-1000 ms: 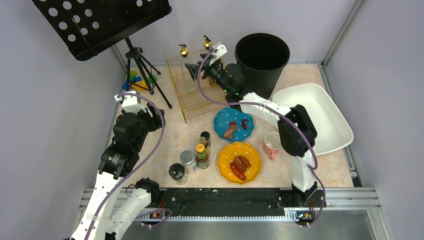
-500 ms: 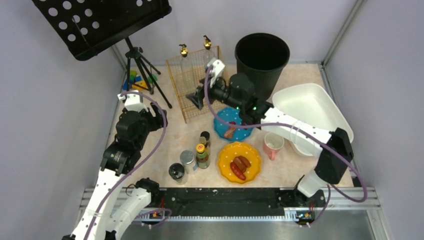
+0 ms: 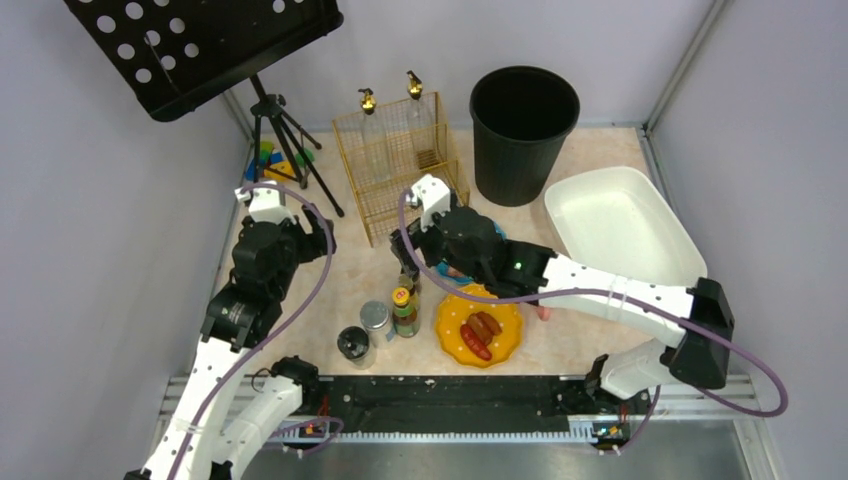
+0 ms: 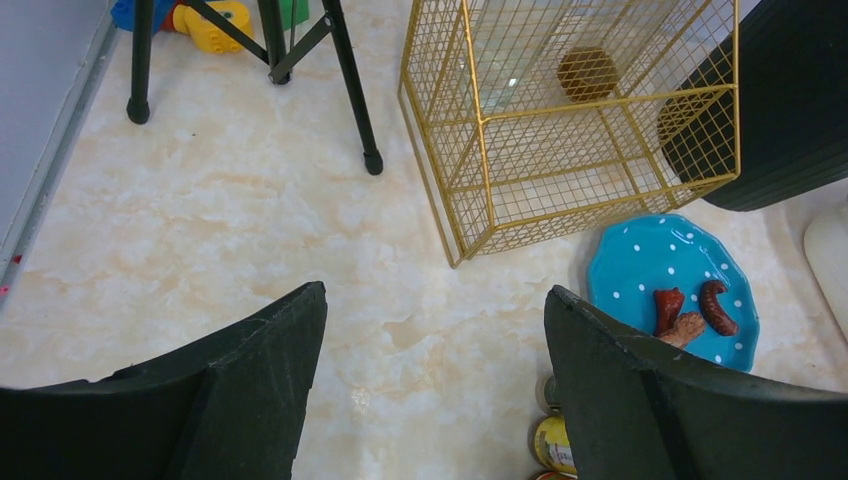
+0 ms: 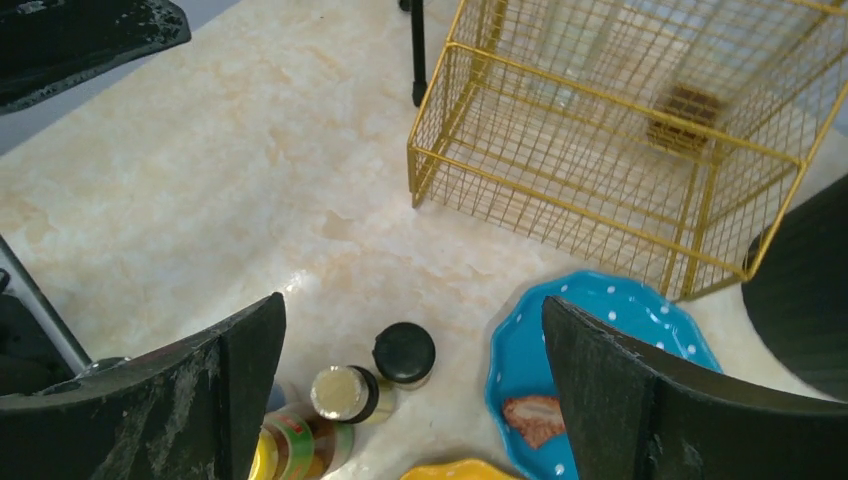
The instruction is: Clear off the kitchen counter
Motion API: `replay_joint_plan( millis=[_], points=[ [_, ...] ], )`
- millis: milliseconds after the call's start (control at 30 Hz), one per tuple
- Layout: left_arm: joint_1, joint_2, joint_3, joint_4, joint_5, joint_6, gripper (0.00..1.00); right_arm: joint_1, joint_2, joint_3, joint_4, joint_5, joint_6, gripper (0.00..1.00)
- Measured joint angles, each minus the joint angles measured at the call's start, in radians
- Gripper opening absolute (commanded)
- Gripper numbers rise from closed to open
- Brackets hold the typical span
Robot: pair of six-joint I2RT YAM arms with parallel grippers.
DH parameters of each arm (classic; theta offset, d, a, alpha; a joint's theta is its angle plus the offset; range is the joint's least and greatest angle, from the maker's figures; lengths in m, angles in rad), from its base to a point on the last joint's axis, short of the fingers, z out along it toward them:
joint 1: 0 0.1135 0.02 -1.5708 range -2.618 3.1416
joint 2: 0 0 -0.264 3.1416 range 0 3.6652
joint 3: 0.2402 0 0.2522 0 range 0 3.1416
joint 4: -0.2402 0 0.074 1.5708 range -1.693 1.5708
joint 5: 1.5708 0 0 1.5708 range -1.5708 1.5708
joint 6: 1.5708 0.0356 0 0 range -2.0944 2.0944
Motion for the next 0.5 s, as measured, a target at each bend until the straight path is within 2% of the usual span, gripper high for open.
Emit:
replay_joint_plan(
  millis=[100, 167, 300, 500],
  points=[
    [0.000, -0.008, 0.000, 0.000, -0.004, 0.000, 0.84, -0.001, -0.062, -0.053, -0.011, 0.014, 0.068, 0.97],
    [0.000, -0.015, -0.001, 0.000, -0.006, 0.000, 0.84, -0.001, -0.101, -0.095, -0.014, 0.003, 0.105, 0.94],
    [0.000, -0.019, -0.001, 0.000, -0.006, 0.000, 0.84, -0.001, -0.159, -0.192, -0.016, -0.095, 0.163, 0.90],
    [0.000, -0.021, -0.001, 0.000, -0.005, 0.000, 0.84, 0.021, -0.171, -0.246, -0.011, -0.172, 0.206, 0.87]
  ],
)
